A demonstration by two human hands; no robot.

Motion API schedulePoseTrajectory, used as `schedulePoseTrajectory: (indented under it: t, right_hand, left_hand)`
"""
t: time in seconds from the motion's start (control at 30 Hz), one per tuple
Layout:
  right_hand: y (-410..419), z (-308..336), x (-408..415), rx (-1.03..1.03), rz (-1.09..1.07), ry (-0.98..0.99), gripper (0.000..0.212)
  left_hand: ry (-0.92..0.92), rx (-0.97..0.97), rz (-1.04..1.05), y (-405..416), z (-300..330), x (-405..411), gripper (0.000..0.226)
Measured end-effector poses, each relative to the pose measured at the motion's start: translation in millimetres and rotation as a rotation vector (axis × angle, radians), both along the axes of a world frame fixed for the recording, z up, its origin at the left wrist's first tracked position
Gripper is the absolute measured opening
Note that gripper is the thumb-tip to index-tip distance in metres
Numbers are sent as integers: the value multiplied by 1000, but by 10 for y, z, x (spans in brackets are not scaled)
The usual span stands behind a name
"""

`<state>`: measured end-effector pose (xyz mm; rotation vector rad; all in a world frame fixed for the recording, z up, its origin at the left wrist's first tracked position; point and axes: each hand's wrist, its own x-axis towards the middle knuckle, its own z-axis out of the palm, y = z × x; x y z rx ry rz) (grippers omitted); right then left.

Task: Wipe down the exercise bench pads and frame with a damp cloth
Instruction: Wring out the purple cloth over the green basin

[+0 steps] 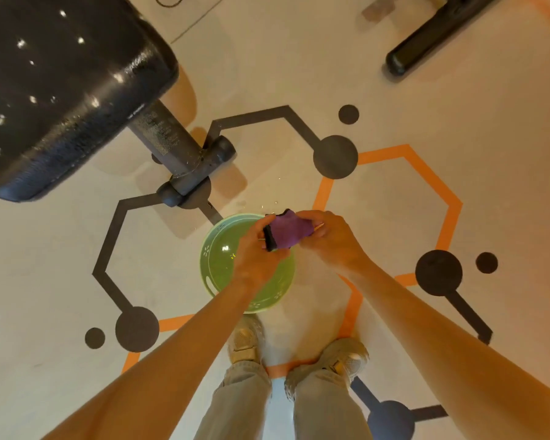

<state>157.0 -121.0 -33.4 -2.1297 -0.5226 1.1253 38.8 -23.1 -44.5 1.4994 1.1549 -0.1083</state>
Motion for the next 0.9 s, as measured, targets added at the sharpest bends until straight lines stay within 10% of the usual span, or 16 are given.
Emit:
schedulePoseTrajectory:
  t: [0.2,0.53,0.9]
  right_hand:
    - [-482,1078,27,-154,124,-158,21]
    - [-1165,3075,234,-161,173,-221,51]
    - [-1771,3873,316,-380,303,-218,19]
  left_hand:
    - [-23,253,-358,-238,1023,69,27]
    - [-182,207,-779,-762,3240,470,24]
    - [-16,154,-510,-993,4124,105,23]
